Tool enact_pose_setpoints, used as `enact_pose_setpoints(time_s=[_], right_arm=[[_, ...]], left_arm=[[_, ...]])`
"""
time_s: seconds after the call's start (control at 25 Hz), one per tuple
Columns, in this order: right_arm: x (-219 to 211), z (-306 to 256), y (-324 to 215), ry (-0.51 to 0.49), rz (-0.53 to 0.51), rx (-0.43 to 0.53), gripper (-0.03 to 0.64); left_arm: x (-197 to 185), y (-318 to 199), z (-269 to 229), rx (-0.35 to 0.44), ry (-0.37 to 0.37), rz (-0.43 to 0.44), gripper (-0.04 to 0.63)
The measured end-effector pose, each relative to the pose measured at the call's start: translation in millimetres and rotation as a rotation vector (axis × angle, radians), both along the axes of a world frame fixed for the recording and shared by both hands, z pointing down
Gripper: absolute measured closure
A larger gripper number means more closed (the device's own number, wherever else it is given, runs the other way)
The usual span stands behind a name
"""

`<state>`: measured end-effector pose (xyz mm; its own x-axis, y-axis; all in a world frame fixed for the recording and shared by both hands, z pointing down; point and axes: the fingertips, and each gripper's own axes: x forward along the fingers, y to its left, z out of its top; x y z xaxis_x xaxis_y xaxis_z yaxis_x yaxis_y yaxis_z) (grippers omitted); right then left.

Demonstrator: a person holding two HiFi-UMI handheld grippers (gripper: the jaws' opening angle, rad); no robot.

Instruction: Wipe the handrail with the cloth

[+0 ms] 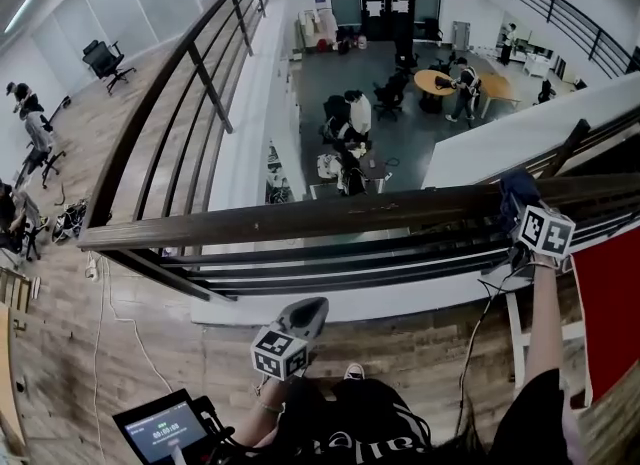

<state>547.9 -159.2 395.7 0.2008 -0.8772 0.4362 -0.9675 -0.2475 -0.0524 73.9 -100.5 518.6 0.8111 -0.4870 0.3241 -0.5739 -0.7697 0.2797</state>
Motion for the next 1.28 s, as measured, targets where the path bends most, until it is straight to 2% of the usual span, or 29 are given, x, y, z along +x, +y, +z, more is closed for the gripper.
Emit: enact_pose_setpoints(time_s=[0.08,0.16,0.32,0.44,0.56,0.72,0.84,1.0,1.16,1.28], right_arm=[[30.1,2.8,6.4,0.006,0.034,-0.004,0.508],[40.0,6.7,9.3,0.016,0.057,-0.009,0.508],[31.9,3.7,12.5,0.056,0.107,-0.03,0.508],[-1.8,0.0,14.5,0.018,0.074,-0.004,0.508],[-72.5,-2.4,12.7,-0.023,0.017,0.035,0.508],[-213.4,-10.0,-3.2,-0.083,-0.087,0.072,0.508],[-282.2,2.4,-5.8,-0.113,-0.18,0.082,0.508],[-365.0,33.3,-4.9,-0.167,-0.296,0.06,0.508],[-441.7,69.7,-9.0,-0.229,-0.423,-0.002,0.508],[-511.8,92.9,-20.9,-0.254,-0.488,-0.056,0.508]], left_arm=[[8.0,4.5,1.2,-0.001,0.008,-0.01,0.595],[2.6,7.0,5.7,-0.005,0.008,-0.016,0.595],[-20.7,4.5,6.5,0.003,-0.01,-0.03,0.595],[-34.6,4.2,3.7,0.004,0.0,-0.042,0.594],[-65.0,0.2,0.4,0.005,0.005,-0.039,0.595],[-136.5,-17.5,-10.6,0.0,0.015,-0.05,0.595],[-152.9,-22.8,-7.3,0.001,0.021,-0.076,0.595],[-173.1,-27.6,1.9,0.001,0.025,-0.118,0.595],[-192.2,-32.4,6.5,-0.007,0.039,-0.174,0.595],[-228.7,-38.2,7.5,-0.015,0.043,-0.211,0.595]])
